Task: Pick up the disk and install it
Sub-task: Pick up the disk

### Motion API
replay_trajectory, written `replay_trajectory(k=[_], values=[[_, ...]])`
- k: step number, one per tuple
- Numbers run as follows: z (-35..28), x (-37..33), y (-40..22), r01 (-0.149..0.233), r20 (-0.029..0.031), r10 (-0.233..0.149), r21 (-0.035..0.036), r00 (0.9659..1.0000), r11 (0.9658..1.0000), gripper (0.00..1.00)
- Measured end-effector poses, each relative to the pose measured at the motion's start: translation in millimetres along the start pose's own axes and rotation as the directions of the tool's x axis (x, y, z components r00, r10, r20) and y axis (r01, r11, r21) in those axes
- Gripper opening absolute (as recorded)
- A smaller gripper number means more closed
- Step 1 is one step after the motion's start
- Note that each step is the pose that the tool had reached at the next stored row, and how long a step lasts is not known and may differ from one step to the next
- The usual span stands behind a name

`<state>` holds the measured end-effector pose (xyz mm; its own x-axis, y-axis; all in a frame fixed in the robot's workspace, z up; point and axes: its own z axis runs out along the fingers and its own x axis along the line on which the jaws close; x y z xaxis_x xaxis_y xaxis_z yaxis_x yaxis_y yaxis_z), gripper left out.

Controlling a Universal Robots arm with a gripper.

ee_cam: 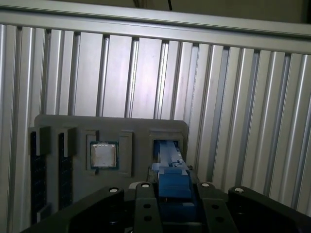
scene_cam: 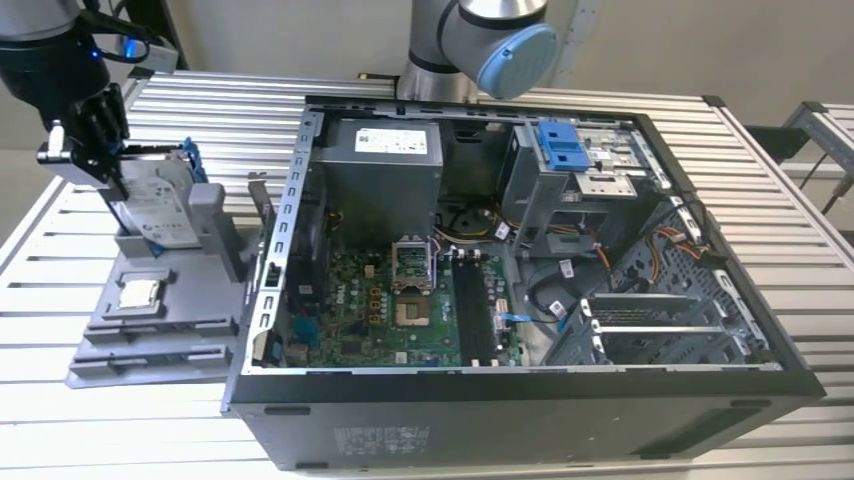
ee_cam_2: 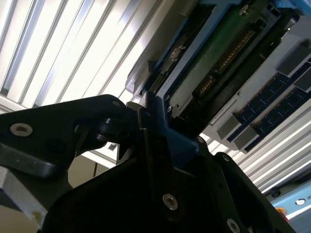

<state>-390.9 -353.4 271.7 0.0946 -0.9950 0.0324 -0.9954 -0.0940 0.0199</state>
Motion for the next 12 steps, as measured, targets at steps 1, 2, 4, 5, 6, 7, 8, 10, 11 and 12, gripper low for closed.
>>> replay_trajectory(k=[1, 2, 4, 5, 6, 7, 8, 10, 11, 12], values=[[0.0, 0.3, 0.0, 0.000, 0.0000, 0.000, 0.0001, 1.0000, 1.0000, 0.00], [0.0, 0.3, 0.0, 0.000, -0.0001, 0.000, 0.0001, 1.0000, 1.0000, 0.00], [0.0, 0.6, 0.0, 0.000, -0.0001, 0.000, 0.0001, 1.0000, 1.0000, 0.00], [0.0, 0.6, 0.0, 0.000, -0.0001, 0.000, 0.0001, 1.0000, 1.0000, 0.00], [0.0, 0.5, 0.0, 0.000, -0.0001, 0.000, 0.0002, 1.0000, 1.0000, 0.00], [0.0, 0.2, 0.0, 0.000, -0.0002, 0.000, 0.0001, 1.0000, 1.0000, 0.00], [0.0, -0.4, -0.1, 0.000, -0.0004, 0.000, 0.0001, 1.0000, 1.0000, 0.00], [0.0, -0.9, -0.1, 0.000, -0.0005, 0.000, 0.0001, 1.0000, 1.0000, 0.00], [0.0, -0.9, -0.1, 0.000, -0.0006, 0.000, 0.0001, 1.0000, 1.0000, 0.00], [0.0, -1.0, -0.1, 0.000, -0.0006, 0.000, 0.0001, 1.0000, 1.0000, 0.00]])
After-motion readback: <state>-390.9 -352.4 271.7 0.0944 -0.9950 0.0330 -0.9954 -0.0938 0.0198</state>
